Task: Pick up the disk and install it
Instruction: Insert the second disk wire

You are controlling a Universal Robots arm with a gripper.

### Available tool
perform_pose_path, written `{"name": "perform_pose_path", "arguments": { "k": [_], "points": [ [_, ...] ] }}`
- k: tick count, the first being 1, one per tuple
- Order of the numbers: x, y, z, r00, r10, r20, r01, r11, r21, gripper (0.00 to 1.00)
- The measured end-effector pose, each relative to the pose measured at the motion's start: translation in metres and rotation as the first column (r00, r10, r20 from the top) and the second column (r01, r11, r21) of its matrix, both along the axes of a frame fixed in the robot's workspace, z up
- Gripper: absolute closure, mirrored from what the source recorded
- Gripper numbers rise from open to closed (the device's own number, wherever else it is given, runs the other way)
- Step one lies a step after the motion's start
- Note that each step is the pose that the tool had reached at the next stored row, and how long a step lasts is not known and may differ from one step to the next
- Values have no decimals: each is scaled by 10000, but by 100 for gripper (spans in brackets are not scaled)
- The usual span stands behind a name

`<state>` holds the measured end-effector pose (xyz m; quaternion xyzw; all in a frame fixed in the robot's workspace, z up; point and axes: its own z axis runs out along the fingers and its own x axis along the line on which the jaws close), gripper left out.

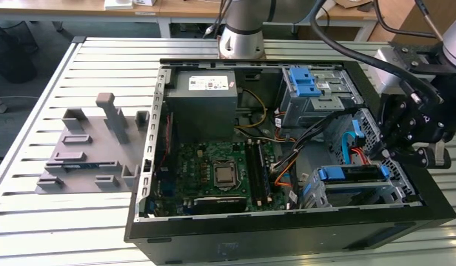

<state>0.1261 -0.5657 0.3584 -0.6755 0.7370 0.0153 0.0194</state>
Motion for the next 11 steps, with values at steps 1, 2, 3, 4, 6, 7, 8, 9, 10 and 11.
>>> {"name": "perform_pose_path", "arguments": {
  "k": [1, 2, 3, 4, 6, 7, 8, 9, 10, 11],
  "points": [
    [0, 0, 8, 10000, 0, 0, 0, 10000, -1, 89],
    [0, 0, 16, 10000, 0, 0, 0, 10000, -2, 89],
    [0, 0, 22, 10000, 0, 0, 0, 10000, 0, 89],
    [0, 0, 28, 10000, 0, 0, 0, 10000, 0, 89],
    [0, 0, 41, 10000, 0, 0, 0, 10000, 0, 89],
    [0, 0, 48, 10000, 0, 0, 0, 10000, -1, 89],
    [0, 0, 56, 10000, 0, 0, 0, 10000, -1, 89],
    [0, 0, 64, 10000, 0, 0, 0, 10000, 0, 89],
    [0, 0, 71, 10000, 0, 0, 0, 10000, 0, 89],
    [0, 0, 75, 10000, 0, 0, 0, 10000, 1, 89]
  ]
}}
